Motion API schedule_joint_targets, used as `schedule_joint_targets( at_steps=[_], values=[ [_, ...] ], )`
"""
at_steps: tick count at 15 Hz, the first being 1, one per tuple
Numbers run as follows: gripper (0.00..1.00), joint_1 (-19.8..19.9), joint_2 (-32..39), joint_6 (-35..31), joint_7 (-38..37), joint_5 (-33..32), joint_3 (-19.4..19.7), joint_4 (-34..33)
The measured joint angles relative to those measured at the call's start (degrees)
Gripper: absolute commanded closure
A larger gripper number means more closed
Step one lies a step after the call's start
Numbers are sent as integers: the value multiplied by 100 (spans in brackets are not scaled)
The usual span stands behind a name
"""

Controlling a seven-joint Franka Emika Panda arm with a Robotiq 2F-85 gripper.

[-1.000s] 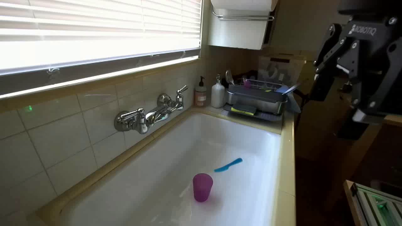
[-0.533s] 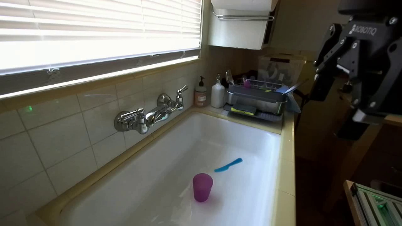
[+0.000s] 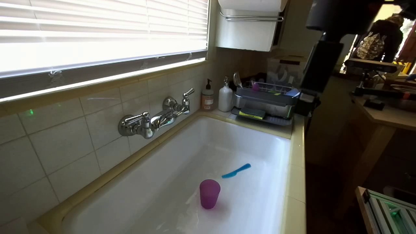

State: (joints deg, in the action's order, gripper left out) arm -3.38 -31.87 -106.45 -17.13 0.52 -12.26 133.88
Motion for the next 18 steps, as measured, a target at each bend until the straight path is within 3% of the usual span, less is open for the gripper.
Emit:
schedule_joint_targets(
  at_steps=[8,18],
  values=[
    [0,548,747,-1284,-330,83,728,390],
    [0,584,898,-1354,-538,173,761,384]
  ],
)
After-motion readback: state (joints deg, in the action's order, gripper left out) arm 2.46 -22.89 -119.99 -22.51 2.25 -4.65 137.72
